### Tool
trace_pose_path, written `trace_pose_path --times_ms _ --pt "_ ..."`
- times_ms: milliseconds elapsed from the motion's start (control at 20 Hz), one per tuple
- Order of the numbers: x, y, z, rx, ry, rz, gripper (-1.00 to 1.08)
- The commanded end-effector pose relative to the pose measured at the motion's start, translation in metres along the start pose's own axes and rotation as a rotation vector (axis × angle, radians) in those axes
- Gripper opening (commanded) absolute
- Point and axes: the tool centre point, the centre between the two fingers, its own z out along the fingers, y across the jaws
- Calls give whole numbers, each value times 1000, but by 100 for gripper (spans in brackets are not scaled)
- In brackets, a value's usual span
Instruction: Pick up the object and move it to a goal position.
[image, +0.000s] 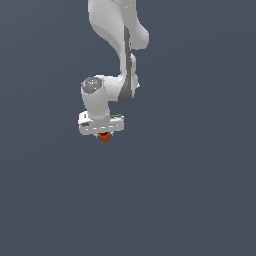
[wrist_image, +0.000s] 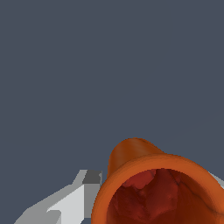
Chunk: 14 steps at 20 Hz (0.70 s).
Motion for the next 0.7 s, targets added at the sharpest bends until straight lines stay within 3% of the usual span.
trace_pose_path --times_ms 0,350,650 --pt "-13 20 -5 0 1 -1 -100" --pt "-35 58 -14 0 1 -1 -100" --pt "-40 68 -16 0 1 -2 -100"
